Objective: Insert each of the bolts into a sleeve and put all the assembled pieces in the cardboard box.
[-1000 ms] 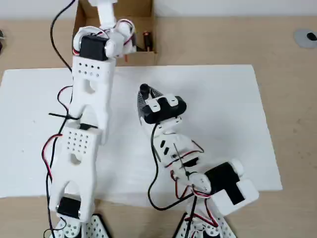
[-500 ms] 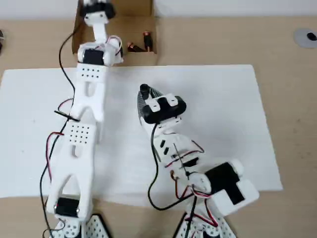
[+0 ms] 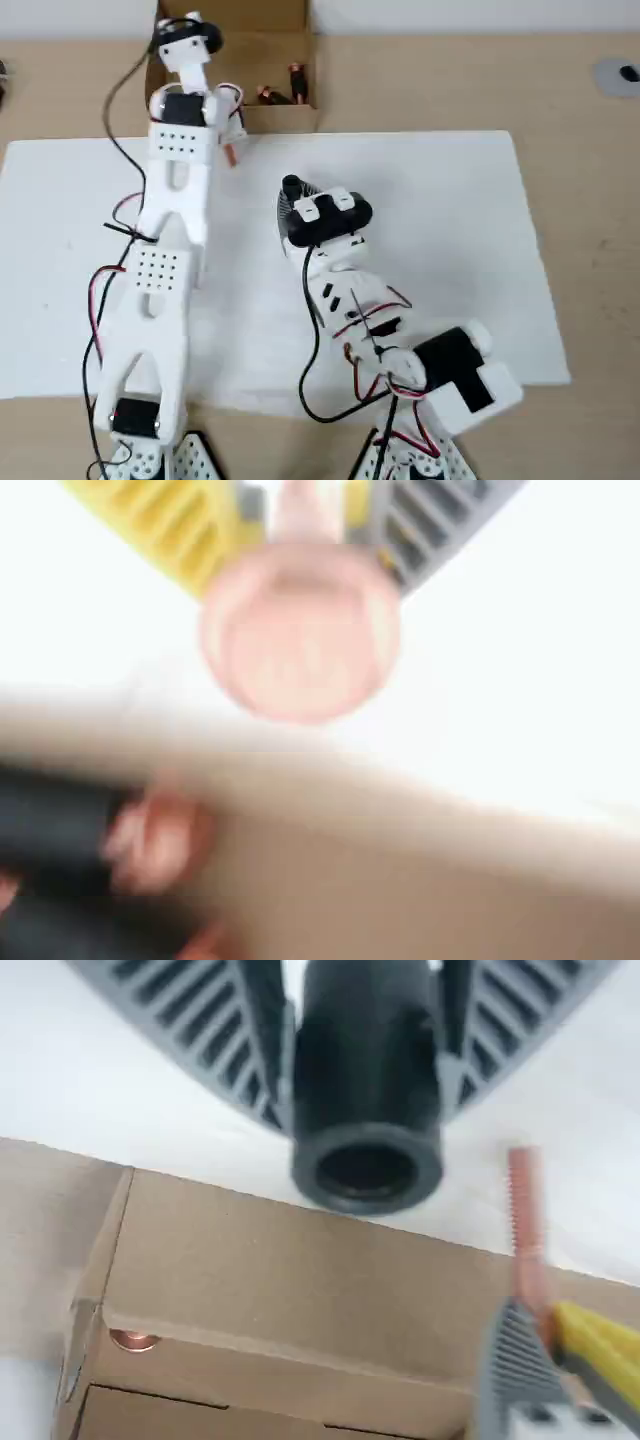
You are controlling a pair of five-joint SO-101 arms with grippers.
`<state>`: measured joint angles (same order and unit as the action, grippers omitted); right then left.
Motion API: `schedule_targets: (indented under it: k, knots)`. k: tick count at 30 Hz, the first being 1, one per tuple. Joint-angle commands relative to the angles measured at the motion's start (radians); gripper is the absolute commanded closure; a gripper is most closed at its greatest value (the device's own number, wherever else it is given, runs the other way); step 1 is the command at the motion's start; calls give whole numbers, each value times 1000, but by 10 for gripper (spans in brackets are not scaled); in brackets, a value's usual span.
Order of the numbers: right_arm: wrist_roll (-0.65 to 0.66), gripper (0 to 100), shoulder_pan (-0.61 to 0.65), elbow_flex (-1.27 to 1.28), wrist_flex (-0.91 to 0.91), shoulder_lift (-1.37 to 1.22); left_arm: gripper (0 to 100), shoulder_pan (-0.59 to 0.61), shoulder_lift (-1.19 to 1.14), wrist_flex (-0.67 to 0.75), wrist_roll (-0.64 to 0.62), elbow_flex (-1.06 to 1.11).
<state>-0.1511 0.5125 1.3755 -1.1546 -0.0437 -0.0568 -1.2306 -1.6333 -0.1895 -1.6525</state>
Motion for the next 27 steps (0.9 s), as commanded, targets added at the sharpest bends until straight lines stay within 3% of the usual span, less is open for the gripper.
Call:
schedule_targets:
  k: [1, 11, 19, 27]
  knots:
    - [-2, 988, -15, -22, 2, 45, 998, -9, 185, -124, -23, -11]
    - [-2, 988, -15, -19, 2, 45, 997, -9, 519, -124, -23, 293]
    - [20, 988, -13, -16, 2, 44, 998, -26, 797, -124, 78, 509]
    - [20, 988, -13, -16, 2, 44, 998, -72, 1027, -124, 60, 1033]
